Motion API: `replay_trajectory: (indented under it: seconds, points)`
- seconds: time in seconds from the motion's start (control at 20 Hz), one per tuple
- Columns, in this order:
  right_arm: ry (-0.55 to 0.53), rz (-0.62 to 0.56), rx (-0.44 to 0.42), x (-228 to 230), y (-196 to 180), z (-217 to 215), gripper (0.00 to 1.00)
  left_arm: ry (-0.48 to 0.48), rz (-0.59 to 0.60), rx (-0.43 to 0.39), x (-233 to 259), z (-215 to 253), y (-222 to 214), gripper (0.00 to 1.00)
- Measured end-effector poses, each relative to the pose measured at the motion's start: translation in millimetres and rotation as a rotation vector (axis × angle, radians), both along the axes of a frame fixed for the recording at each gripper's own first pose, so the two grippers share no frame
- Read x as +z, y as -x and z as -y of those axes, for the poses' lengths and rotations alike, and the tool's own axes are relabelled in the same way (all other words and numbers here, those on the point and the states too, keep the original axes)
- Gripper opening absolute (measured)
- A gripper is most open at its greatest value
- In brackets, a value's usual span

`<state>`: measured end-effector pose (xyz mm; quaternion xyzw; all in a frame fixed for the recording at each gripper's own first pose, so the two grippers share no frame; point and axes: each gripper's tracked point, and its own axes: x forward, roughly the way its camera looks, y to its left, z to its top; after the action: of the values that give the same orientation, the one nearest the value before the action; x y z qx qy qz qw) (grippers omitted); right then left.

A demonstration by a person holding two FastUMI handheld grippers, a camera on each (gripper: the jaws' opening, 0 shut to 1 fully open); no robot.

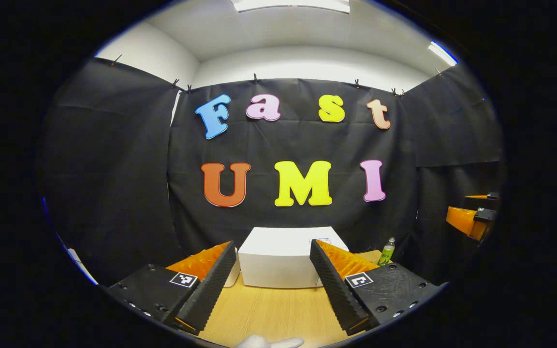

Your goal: Open the microwave oven with the left hand, put the food in, and close the microwave oven.

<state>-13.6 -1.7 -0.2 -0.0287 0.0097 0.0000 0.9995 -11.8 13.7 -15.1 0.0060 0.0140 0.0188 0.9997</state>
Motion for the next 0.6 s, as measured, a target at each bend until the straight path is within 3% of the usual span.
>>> replay_trajectory:
  seconds: [0.4, 0.45, 0.5, 0.6]
  points:
    - [-0.02, -0.016, -0.011, -4, -2, 13, 1.0, -0.021, 0.021, -0.012, -6, 14, -12, 0.95]
    - [-0.017, -0.02, -0.014, -4, -3, 17, 0.92, -0.025, 0.022, -0.02, -14, 19, -18, 0.95]
    - [-0.012, -0.02, -0.019, -4, -3, 22, 1.0, -0.03, 0.023, -0.031, -22, 26, -26, 0.95]
    - [0.005, -0.023, -0.029, -4, -5, 34, 1.0, -0.037, 0.02, -0.051, -42, 44, -42, 0.95]
